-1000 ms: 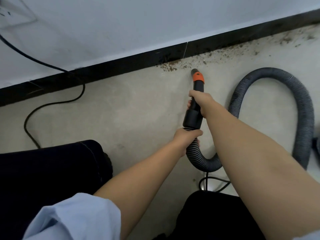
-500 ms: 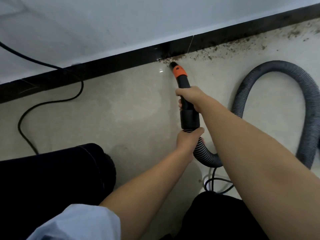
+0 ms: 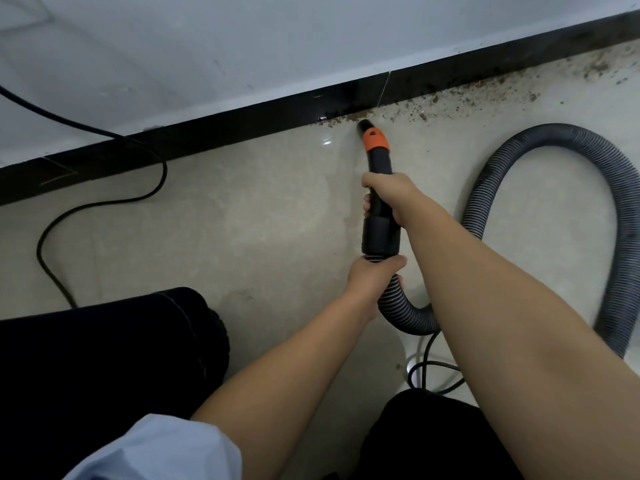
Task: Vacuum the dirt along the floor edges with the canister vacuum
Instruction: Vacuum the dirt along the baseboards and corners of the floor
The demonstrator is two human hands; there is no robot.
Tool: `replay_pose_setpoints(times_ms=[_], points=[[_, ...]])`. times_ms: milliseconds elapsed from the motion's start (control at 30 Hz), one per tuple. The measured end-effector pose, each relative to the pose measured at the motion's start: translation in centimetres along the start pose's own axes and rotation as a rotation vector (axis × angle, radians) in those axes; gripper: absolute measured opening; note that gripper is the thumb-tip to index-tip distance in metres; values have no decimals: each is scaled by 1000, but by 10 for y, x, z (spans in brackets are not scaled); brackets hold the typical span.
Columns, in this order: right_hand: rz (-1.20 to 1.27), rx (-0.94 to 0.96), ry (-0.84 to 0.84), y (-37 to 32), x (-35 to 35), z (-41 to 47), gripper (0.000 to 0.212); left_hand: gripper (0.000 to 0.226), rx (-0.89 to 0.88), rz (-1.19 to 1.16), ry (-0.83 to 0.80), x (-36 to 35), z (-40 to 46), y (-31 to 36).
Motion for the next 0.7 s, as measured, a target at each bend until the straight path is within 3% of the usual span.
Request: replay_pose_setpoints(times_ms=[233,700], points=[[93,-24,101,-2,44,12,9,12,-11,148,-67,-25,15,14],[40,-11,-2,-21,29,24,10,15,-34,97,-32,-24,23,28]])
Point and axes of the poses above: each hand's wrist, its own z-axis towards the middle knuckle, its own x-axis out of the back of the hand, y = z × x, the point moved 9 cm from there along z, towards the middle knuckle, and after that the axes turned 4 degrees about -y, right-handed, at the moved point
